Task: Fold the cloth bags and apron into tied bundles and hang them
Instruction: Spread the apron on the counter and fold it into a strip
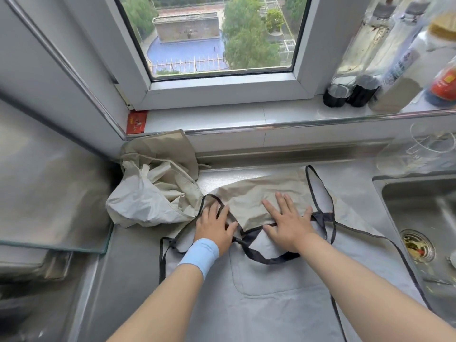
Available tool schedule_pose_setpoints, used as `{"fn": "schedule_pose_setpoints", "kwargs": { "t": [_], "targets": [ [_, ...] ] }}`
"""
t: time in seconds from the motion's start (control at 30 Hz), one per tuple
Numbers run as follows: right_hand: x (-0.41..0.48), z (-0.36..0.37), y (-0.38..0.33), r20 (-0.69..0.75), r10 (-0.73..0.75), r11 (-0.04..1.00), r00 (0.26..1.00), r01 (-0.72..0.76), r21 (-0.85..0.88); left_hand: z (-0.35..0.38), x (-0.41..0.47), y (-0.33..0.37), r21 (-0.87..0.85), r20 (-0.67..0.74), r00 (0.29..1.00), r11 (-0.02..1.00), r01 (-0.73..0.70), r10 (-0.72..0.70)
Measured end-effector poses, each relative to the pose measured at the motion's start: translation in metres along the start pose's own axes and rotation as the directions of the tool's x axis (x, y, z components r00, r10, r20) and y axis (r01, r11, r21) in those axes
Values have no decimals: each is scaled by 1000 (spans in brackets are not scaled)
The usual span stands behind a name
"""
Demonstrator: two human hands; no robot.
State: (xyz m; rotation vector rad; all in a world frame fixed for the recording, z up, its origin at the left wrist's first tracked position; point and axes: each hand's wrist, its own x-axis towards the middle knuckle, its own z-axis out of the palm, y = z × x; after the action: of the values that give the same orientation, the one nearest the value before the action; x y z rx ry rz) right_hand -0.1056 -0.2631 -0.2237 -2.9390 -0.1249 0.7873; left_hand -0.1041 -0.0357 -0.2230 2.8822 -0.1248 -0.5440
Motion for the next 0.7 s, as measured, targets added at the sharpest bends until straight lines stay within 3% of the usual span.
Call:
{"fn": "schedule_pose_setpoints", "kwargs": {
  "t": [0.13,0.3,0.4,0.47,0.57,0.63,0.7],
  "targets": [
    [14,-11,1,-51,43,998,998,-41,39,-21,44,10,-92,78,996,995,-30,37],
    [6,0,-12,-103,-100,994,990,105,43,-39,77,11,-50,116,993,998,-32,38],
    [8,6,-22,-53,-55,998,997,56,18,-44,71,7,-251,-44,999,968,-27,17],
    [13,2,-27,-20,-35,999,999,35,-9,-39,48,0,-371,-195,980,923,-100,27],
    [17,-12,-37,10,-7,1000,1000,7,-5,-23,1,-21,-400,-371,929,905,-144,-16],
    [9,-16,-48,-85,12,1000,996,-11,10,-14,-28,-36,-377,-451,886,923,-83,-105],
    [-7,-13,-60,-285,-30,999,958,36,15,-3,-56,-50,-362,-480,855,932,13,-198]
  ]
}}
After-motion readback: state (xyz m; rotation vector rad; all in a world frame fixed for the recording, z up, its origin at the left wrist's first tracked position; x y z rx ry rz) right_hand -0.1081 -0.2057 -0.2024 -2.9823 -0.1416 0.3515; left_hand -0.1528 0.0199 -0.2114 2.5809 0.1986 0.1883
